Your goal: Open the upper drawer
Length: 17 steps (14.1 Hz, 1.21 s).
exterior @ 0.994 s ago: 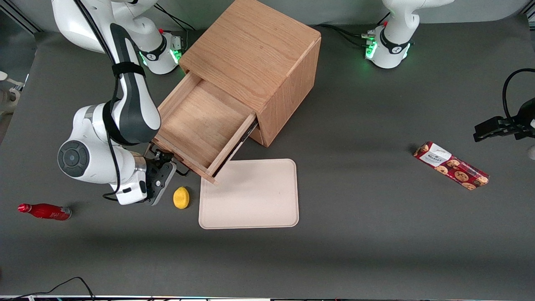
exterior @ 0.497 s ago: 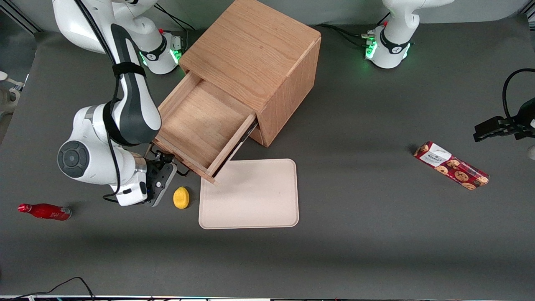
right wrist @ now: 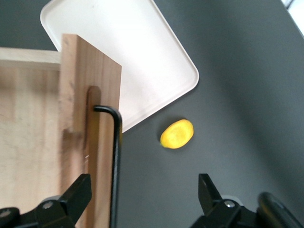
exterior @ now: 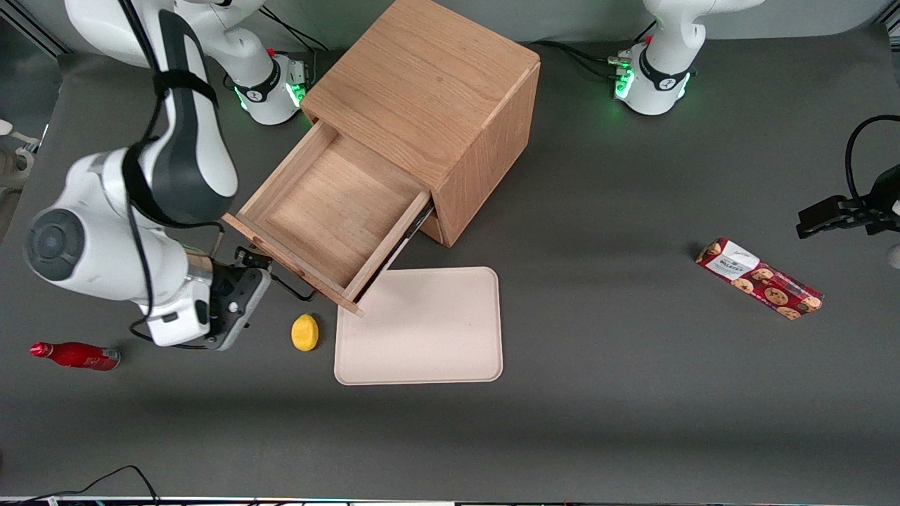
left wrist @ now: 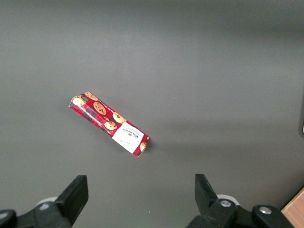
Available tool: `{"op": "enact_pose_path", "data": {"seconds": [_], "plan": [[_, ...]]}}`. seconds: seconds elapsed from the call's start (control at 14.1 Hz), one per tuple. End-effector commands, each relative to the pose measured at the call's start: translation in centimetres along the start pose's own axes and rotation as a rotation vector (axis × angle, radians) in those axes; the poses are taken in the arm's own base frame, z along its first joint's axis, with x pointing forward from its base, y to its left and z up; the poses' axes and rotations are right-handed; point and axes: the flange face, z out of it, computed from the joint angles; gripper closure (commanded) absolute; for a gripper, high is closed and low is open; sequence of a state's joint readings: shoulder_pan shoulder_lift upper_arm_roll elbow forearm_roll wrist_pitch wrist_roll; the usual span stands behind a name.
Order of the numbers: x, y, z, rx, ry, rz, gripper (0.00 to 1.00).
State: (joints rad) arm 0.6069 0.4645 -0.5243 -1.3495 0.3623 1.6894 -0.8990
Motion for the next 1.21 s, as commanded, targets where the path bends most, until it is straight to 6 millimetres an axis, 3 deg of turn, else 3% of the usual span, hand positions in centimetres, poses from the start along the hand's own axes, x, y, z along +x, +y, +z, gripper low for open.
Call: {"op": "enact_pose_path", "data": {"seconds": [0.0,0.43,0.78,0.85,0.99,1.14], "plan": [[-0.7,-1.9,-2.9,0.051,0.016,0.147,0.0],[-2.7,-4.4,-7.6,0.062,0.014,0.419,0.0],[-2.7,-9.3,-9.5,-0.055,-0.048,0.704,0.0],[-3.6,-9.3,-9.6,-0.048,-0.049,0.736,0.0],[-7.3,-7.7,-10.3,-0.026,-0.044,0.793,0.0],[-9.8,-8.1,-10.4,-0.038,-0.061,0.869,0.0]]}}
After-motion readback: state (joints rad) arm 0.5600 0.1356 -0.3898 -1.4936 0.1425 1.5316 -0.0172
